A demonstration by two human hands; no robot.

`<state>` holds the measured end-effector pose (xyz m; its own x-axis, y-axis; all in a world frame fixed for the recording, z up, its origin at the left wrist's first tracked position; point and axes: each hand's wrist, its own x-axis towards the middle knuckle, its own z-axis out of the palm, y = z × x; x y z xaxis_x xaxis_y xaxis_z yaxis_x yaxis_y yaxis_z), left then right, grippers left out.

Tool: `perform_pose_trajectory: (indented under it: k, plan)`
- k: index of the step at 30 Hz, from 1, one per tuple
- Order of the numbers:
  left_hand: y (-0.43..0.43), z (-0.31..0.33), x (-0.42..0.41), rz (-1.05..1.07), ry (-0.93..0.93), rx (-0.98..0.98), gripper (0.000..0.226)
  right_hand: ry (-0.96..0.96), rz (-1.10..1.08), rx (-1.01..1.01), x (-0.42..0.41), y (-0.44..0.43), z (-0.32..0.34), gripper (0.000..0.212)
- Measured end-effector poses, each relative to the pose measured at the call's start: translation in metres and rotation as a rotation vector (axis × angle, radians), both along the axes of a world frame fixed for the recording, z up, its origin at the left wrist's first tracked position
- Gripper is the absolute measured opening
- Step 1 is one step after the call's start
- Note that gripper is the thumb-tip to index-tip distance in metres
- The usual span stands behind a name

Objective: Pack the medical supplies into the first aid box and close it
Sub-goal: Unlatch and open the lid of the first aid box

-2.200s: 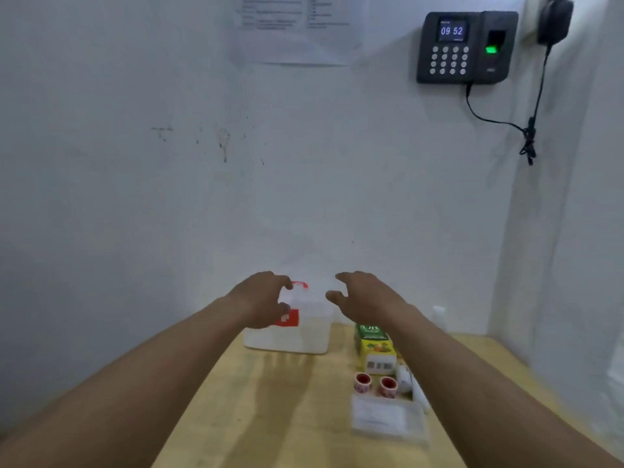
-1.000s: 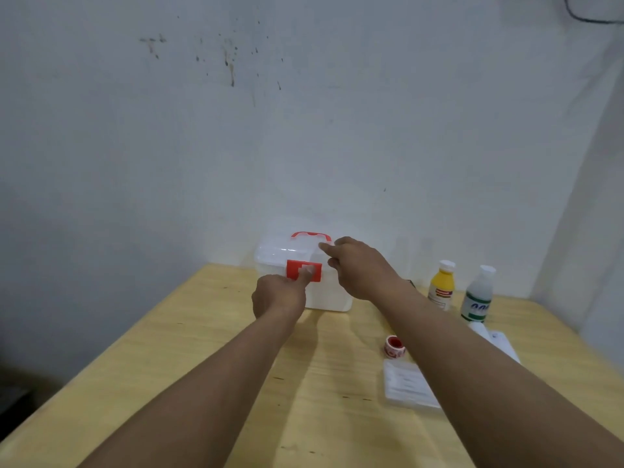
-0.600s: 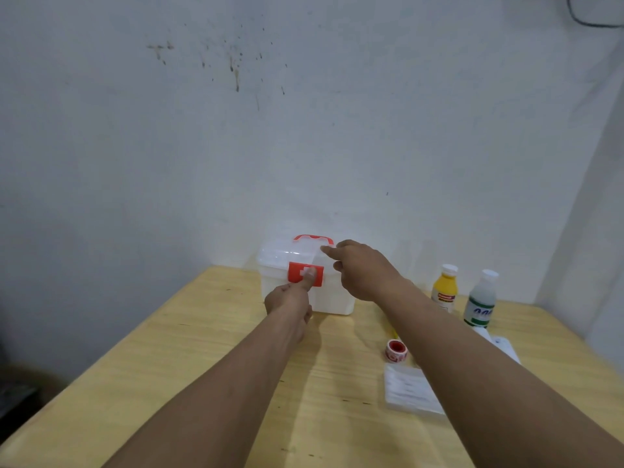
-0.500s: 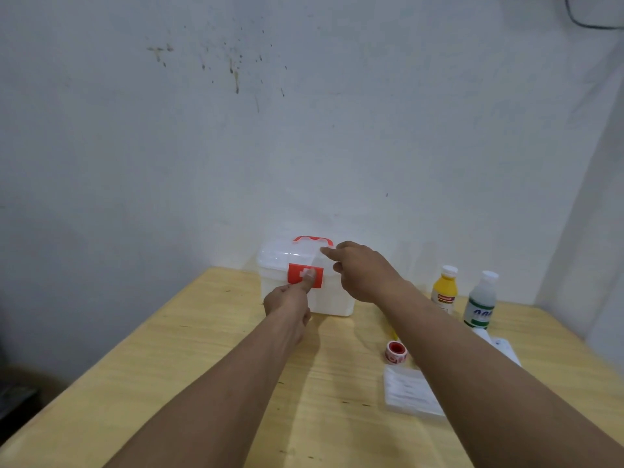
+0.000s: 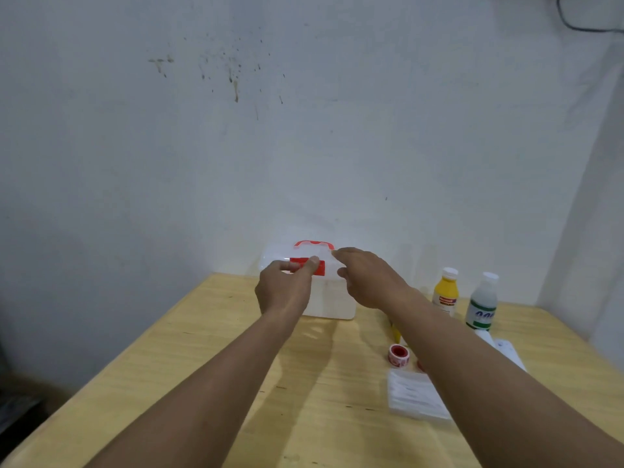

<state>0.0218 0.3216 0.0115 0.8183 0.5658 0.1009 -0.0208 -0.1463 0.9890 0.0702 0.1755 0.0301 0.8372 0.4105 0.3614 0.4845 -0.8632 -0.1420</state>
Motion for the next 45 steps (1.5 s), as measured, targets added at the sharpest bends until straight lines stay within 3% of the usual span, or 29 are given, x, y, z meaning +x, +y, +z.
perform_pose_trajectory:
  k: [5, 9, 11, 16, 20, 25, 30, 34, 37, 41, 45]
  plan:
    - [0.030, -0.002, 0.008, 0.172, -0.008, 0.433, 0.051, 0.082, -0.018, 0.096, -0.002, -0.004, -0.005, 0.055]
    - [0.045, -0.010, 0.022, 0.056, 0.045, 0.465, 0.095, 0.144, -0.034, 0.112, -0.009, -0.008, -0.010, 0.057]
    - [0.049, -0.012, 0.025, -0.031, 0.064, 0.472, 0.104, 0.172, -0.029, 0.152, -0.014, -0.005, -0.011, 0.060]
    - [0.050, -0.016, 0.016, 0.009, 0.028, 0.511, 0.099, 0.233, -0.094, 0.406, -0.018, -0.006, -0.019, 0.068]
    - [0.050, -0.012, 0.009, 0.039, 0.004, 0.568, 0.099, 0.226, -0.123, 0.470, -0.022, -0.014, -0.018, 0.072]
    - [0.049, 0.006, 0.006, 0.024, -0.076, 0.496, 0.092, 0.115, -0.133, 0.588, -0.024, -0.015, -0.013, 0.065]
    - [0.050, 0.018, 0.008, -0.065, -0.181, 0.297, 0.055, 0.098, -0.121, 0.758, -0.023, -0.012, -0.002, 0.064]
    - [0.057, 0.022, 0.011, -0.076, -0.236, 0.228, 0.046, 0.142, -0.101, 0.914, -0.020, -0.009, 0.004, 0.064]
    - [0.062, 0.026, 0.015, -0.012, -0.276, 0.200, 0.040, 0.137, -0.114, 0.927, -0.018, -0.007, 0.004, 0.066]
    - [0.068, 0.031, 0.024, 0.064, -0.281, 0.151, 0.026, 0.203, -0.076, 0.917, -0.012, -0.006, 0.000, 0.053]
    - [0.072, 0.030, 0.035, 0.083, -0.272, 0.163, 0.018, 0.233, -0.058, 0.874, -0.010, -0.004, -0.001, 0.072]
